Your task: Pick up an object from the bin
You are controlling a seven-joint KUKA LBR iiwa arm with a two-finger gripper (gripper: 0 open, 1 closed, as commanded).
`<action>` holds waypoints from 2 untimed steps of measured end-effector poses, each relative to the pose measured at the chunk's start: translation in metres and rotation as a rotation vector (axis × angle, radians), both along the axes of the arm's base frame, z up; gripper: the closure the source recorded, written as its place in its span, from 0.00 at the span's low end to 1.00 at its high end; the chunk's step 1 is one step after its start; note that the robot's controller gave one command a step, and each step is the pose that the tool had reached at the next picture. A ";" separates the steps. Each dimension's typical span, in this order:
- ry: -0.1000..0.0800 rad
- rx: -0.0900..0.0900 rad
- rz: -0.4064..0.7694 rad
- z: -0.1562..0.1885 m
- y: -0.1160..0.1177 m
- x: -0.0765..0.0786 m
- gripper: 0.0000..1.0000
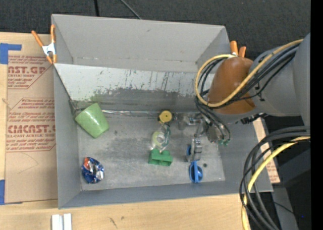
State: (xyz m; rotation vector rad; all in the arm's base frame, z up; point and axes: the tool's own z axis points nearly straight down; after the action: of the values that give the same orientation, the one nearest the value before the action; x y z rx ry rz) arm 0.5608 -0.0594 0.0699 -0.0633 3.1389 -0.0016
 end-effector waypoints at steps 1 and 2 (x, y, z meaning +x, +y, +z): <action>-0.001 0.000 0.000 0.000 0.000 0.000 1.00; 0.000 0.000 0.000 0.000 0.000 0.000 0.00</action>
Offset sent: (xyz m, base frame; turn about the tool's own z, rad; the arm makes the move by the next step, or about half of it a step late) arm 0.0000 0.0000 0.0000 0.0000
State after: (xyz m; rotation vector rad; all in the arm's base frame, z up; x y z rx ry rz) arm 0.5608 -0.0593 0.0698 -0.0636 3.1390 -0.0018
